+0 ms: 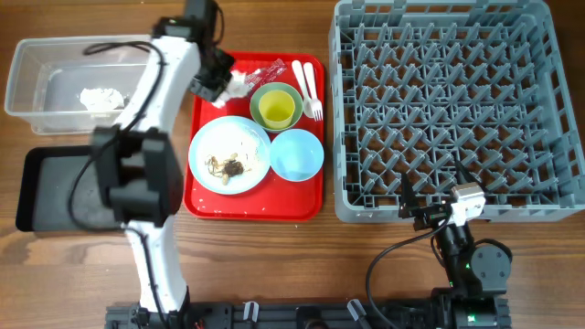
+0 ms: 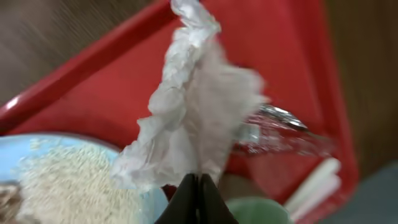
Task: Sort waste into correct bins and load items into the dishwasher rack
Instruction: 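Move the left gripper to the clear bin and drop the napkin, then lower the left gripper onto the red snack wrapper and grasp it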
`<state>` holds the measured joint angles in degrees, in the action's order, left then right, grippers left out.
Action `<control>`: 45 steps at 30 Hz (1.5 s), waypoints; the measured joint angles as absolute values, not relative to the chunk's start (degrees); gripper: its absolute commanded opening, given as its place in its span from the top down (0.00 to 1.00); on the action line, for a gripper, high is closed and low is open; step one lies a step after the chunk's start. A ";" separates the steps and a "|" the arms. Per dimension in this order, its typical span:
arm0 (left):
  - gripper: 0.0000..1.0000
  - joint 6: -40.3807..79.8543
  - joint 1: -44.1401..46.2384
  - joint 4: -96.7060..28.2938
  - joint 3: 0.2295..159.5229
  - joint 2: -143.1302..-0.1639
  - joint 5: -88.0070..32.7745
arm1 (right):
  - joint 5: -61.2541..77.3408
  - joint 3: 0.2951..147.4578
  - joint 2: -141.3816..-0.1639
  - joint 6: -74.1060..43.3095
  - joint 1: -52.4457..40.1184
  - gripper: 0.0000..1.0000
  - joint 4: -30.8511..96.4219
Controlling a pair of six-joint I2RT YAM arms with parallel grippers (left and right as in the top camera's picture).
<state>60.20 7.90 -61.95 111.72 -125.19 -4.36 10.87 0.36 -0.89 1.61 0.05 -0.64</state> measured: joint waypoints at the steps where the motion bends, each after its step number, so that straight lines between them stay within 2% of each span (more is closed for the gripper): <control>1: 0.96 60.07 7.49 -62.37 111.72 -122.91 -4.36 | 10.85 0.36 -0.89 1.58 0.05 0.00 -0.64; 8: 0.96 59.66 5.82 -63.18 111.72 -112.99 -1.41 | 10.85 0.36 -0.89 1.58 0.05 0.00 -0.64; 18: 0.96 59.40 -2.00 -62.30 111.72 -110.06 15.38 | 10.85 0.36 -0.89 1.58 0.05 0.00 -0.64; 19: 0.91 59.40 -2.98 -61.82 111.72 -110.06 16.38 | 10.87 0.36 -0.89 1.58 0.05 0.00 -0.64; 21: 0.44 59.24 -5.32 -60.82 111.72 -110.08 18.24 | 10.85 0.36 -0.89 1.58 0.05 0.00 -0.64; 23: 0.04 59.09 -7.77 -59.70 111.72 -110.37 19.68 | 10.85 0.36 -0.89 1.61 0.05 0.00 -0.64; 24: 0.00 59.07 -8.73 -59.24 111.72 -110.59 19.99 | 10.87 0.36 -0.89 1.58 0.05 0.00 -0.64; 30: 0.01 59.05 -13.93 -59.31 111.72 -112.71 19.35 | 10.85 0.36 -0.89 1.58 0.05 0.00 -0.64; 33: 0.11 59.05 -14.52 -62.22 111.72 -112.73 15.49 | 10.87 0.36 -0.89 1.58 0.05 0.00 -0.64; 35: 0.14 58.63 -14.33 -63.88 111.72 -112.75 12.01 | 10.87 0.36 -0.89 1.58 0.05 0.00 -0.64; 40: 0.15 53.41 -10.76 -64.23 111.72 -112.75 1.10 | 10.87 0.36 -0.89 1.61 0.05 0.00 -0.64; 45: 0.15 51.72 -2.00 -64.86 111.72 -112.79 -2.04 | 10.87 0.36 -0.89 1.58 0.05 0.00 -0.64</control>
